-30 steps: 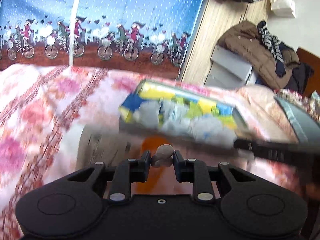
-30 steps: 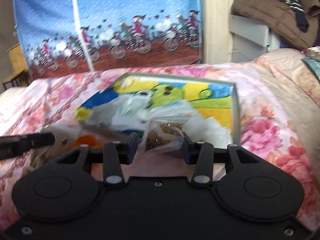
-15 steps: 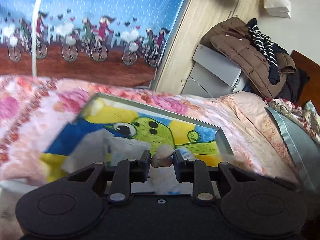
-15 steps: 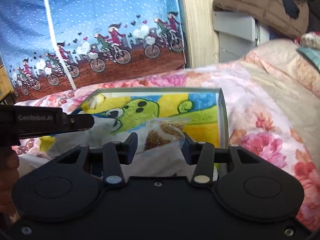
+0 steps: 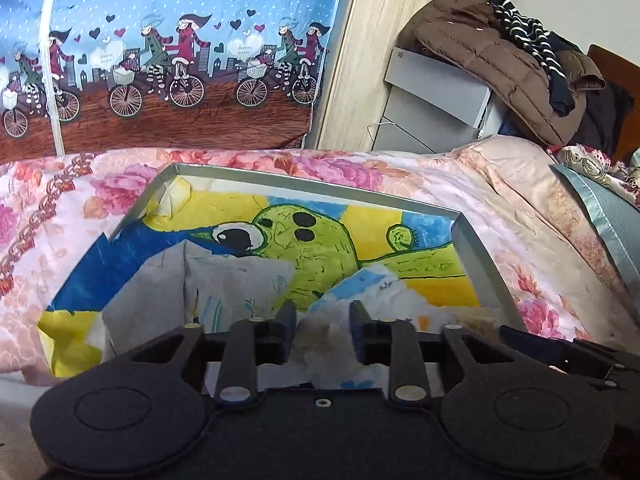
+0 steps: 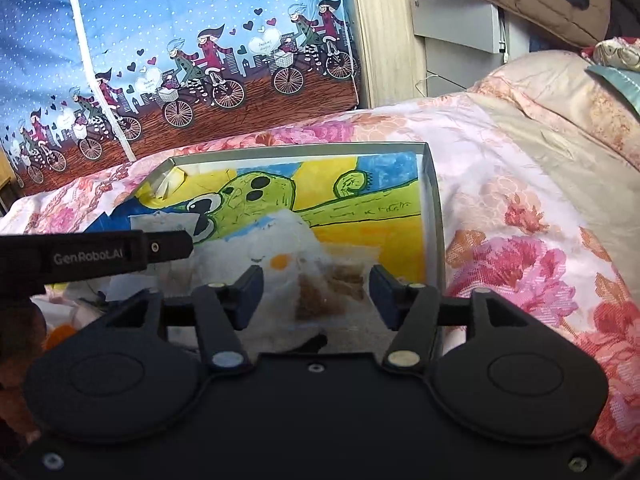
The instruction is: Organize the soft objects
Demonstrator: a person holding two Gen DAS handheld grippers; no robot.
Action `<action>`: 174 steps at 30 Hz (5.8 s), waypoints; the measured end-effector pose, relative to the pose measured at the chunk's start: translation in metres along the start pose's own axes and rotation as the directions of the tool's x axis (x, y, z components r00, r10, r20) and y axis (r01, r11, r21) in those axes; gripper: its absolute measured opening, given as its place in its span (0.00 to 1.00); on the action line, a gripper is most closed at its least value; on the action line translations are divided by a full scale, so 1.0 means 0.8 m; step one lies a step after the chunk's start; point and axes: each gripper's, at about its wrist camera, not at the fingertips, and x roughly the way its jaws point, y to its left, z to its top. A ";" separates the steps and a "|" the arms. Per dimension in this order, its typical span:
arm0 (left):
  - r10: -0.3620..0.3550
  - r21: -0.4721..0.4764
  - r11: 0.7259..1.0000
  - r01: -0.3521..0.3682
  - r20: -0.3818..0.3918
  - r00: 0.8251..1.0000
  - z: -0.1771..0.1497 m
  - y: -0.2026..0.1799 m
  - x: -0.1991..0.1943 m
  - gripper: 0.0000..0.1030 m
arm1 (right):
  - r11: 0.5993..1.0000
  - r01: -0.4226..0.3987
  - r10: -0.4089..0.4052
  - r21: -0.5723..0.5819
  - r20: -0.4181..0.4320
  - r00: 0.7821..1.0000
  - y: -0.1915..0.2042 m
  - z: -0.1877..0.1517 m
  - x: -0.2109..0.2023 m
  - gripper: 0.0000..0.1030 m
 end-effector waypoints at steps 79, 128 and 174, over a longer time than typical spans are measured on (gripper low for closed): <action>0.331 -0.012 0.943 -0.332 0.099 0.938 -0.210 0.080 -0.408 0.99 | 0.994 0.046 -0.038 -0.095 0.075 0.996 0.116 -0.128 -0.337 1.00; 0.346 -0.038 0.938 -0.345 0.047 0.937 -0.214 0.094 -0.402 0.99 | 0.994 0.017 -0.016 -0.106 0.013 1.000 0.111 -0.128 -0.320 1.00; 0.092 -0.124 0.986 -0.114 -0.171 0.981 -0.136 0.211 -0.204 0.80 | 0.893 -0.117 0.094 -0.435 -0.074 0.993 0.241 -0.112 -0.065 1.00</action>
